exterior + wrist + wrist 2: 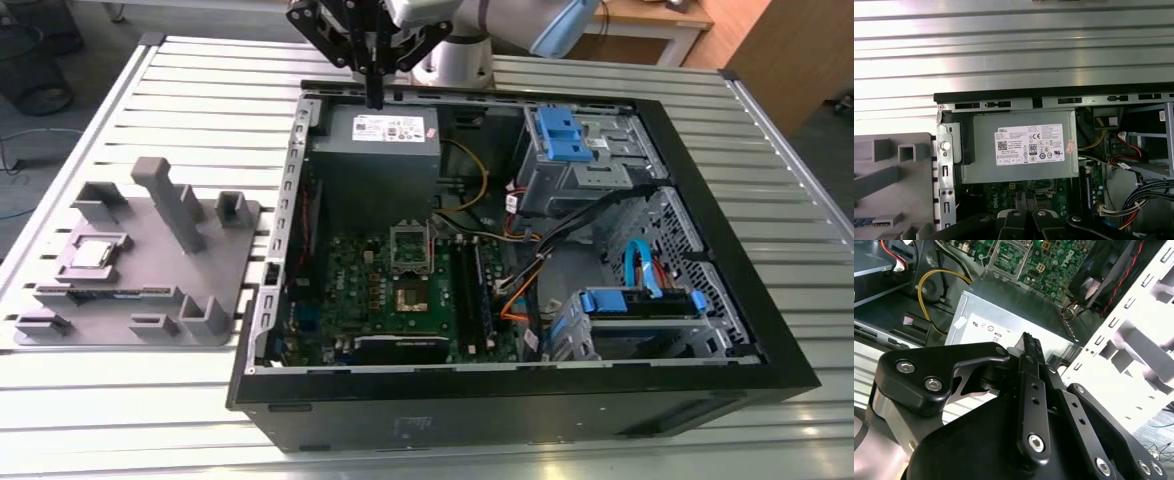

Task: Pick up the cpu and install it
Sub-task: 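Reach for the cpu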

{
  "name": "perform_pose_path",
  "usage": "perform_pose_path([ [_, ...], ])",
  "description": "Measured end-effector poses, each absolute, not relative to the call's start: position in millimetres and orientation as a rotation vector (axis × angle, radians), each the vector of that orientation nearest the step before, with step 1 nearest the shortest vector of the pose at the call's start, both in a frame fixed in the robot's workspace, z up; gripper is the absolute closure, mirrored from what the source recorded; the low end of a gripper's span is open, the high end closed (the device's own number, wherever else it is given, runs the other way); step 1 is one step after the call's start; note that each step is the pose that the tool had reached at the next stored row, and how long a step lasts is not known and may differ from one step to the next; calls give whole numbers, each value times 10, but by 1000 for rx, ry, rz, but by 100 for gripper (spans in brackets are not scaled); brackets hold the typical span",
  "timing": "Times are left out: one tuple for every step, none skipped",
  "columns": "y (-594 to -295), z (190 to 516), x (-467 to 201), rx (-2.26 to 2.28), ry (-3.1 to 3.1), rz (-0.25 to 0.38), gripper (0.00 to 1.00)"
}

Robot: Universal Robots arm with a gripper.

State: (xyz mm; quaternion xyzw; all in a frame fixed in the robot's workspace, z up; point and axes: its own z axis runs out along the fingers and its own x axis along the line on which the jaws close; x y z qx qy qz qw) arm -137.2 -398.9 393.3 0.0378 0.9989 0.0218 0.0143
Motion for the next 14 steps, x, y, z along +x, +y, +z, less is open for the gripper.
perform_pose_path([
  [-3989, 3933, -1383, 118, 3110, 68, 89],
  [-3990, 3933, -1393, 118, 3110, 68, 89],
  [-3990, 3933, -1404, 118, 3109, 68, 89],
  [-3989, 3933, -1414, 118, 3109, 68, 89],
  [-3989, 3933, -1423, 118, 3109, 68, 89],
  [-3989, 3933, -1430, 118, 3109, 68, 89],
  [-3989, 3933, -1435, 118, 3109, 68, 89],
  [-3989, 3933, -1437, 118, 3109, 68, 89],
  [-3989, 3933, -1439, 118, 3109, 68, 89],
  [-3990, 3933, -1440, 118, 3109, 68, 89],
  [-3989, 3933, -1440, 118, 3109, 68, 89],
  [-3990, 3933, -1441, 118, 3109, 68, 89],
  [-3989, 3933, -1444, 118, 3109, 68, 89],
  [-3990, 3932, -1448, 118, 3109, 68, 89],
])
